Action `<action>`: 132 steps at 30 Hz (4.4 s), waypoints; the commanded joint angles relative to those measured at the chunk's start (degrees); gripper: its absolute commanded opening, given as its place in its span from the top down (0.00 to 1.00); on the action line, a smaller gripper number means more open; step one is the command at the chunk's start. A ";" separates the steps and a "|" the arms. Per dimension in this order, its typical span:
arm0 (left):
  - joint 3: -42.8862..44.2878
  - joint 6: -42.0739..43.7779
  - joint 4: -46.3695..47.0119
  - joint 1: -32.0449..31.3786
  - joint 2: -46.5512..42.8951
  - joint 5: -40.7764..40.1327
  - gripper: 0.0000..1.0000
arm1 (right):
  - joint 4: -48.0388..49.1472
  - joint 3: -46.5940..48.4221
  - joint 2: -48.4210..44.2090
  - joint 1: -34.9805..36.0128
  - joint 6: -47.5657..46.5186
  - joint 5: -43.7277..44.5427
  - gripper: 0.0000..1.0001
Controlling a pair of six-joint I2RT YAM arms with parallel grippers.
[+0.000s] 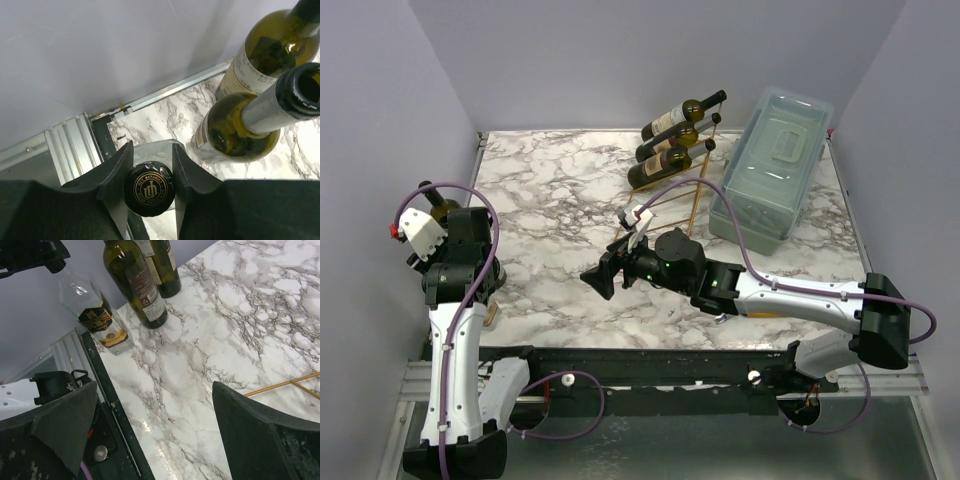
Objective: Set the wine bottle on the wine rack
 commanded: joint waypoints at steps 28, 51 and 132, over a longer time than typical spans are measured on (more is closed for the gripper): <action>17.03 21.02 2.64 0.52 3.25 47.98 1.00 | -1.37 8.70 7.89 -4.84 3.21 -9.29 0.00; 18.03 27.84 3.81 -1.02 7.86 73.52 1.00 | -5.87 24.89 21.02 -5.76 -5.63 -26.15 0.00; 10.46 33.42 10.93 -18.60 9.80 67.88 0.71 | 5.48 10.56 17.79 -5.38 -6.64 -13.48 0.00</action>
